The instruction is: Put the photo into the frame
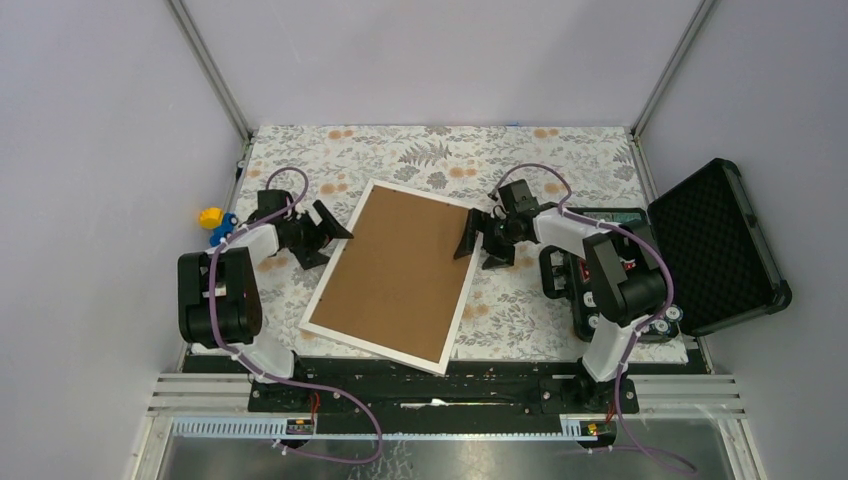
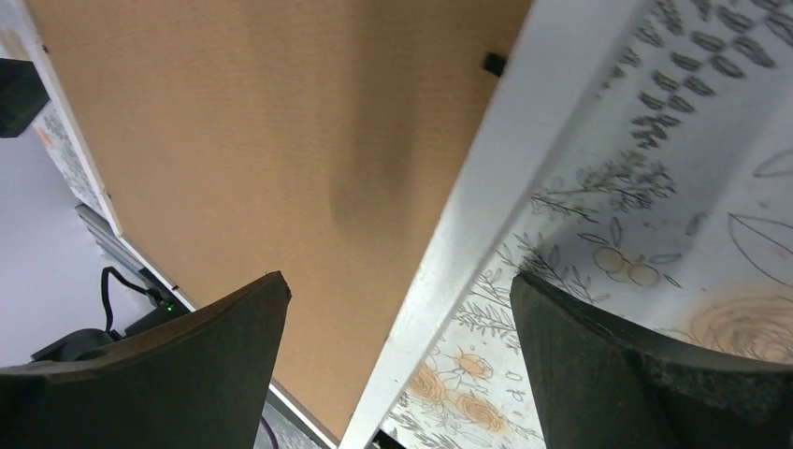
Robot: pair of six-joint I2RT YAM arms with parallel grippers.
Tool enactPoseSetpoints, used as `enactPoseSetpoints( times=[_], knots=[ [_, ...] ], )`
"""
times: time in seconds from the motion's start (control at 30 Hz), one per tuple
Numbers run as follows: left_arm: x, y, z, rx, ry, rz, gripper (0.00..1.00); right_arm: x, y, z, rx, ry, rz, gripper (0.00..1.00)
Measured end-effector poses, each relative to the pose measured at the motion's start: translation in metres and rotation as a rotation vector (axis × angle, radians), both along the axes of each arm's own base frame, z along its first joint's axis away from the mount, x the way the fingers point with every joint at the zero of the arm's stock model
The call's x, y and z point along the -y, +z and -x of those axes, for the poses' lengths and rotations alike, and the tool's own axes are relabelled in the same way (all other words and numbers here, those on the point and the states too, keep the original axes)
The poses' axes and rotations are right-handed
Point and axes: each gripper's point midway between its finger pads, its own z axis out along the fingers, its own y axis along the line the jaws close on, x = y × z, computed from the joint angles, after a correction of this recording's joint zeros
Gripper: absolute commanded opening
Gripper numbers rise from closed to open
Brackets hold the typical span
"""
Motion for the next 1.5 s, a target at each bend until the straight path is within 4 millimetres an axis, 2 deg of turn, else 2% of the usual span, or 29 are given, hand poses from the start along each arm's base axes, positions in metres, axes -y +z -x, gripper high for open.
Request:
enactPoseSetpoints(
  times=[0.13, 0.3, 0.4, 0.5, 0.6, 0.67, 0.73, 0.8, 0.87, 0.93, 1.03, 1.3, 1.5],
  knots=[
    [-0.001, -0.016, 0.014, -0.049, 0.009, -0.005, 0.99, -0.010, 0.003, -0.005, 0.021, 0.010, -0.033, 0.96],
    [0.001, -0.015, 0.016, -0.001, 0.013, 0.007, 0.99, -0.016, 0.002, -0.016, -0.009, 0.011, -0.034, 0.96],
    [0.003, -0.014, 0.020, 0.026, 0.011, 0.006, 0.99, -0.017, 0.002, -0.034, -0.005, 0.009, -0.015, 0.96],
    [0.010, -0.013, 0.029, 0.019, 0.005, 0.015, 0.99, -0.014, 0.004, -0.063, 0.030, -0.002, 0.001, 0.96],
    [0.017, -0.014, 0.038, -0.010, -0.018, 0.023, 0.99, -0.004, 0.014, -0.086, 0.072, -0.020, -0.002, 0.92],
    [0.019, -0.014, 0.042, -0.030, -0.035, 0.024, 0.99, 0.008, 0.022, -0.090, 0.097, -0.039, -0.003, 0.89],
    [0.019, -0.013, 0.045, -0.043, -0.053, 0.016, 0.99, 0.027, 0.027, -0.082, 0.106, -0.062, 0.002, 0.82],
    [0.018, -0.011, 0.044, -0.044, -0.068, 0.007, 0.99, 0.043, 0.029, -0.063, 0.094, -0.079, 0.003, 0.68],
    [0.017, -0.010, 0.041, -0.038, -0.082, -0.003, 0.99, 0.054, 0.026, -0.043, 0.076, -0.082, -0.005, 0.59],
    [0.017, -0.010, 0.039, -0.034, -0.095, -0.010, 0.99, 0.054, 0.020, -0.026, 0.050, -0.063, -0.017, 0.55],
    [0.016, -0.014, 0.039, -0.047, -0.109, -0.017, 0.99, 0.049, 0.007, -0.011, 0.012, -0.032, -0.036, 0.51],
    [0.017, -0.016, 0.041, -0.053, -0.122, -0.009, 0.99, 0.038, -0.004, -0.014, 0.015, 0.002, -0.103, 0.50],
    [0.018, -0.016, 0.041, -0.051, -0.125, -0.007, 0.99, 0.034, -0.014, -0.016, -0.011, 0.000, -0.124, 0.42]
  ],
)
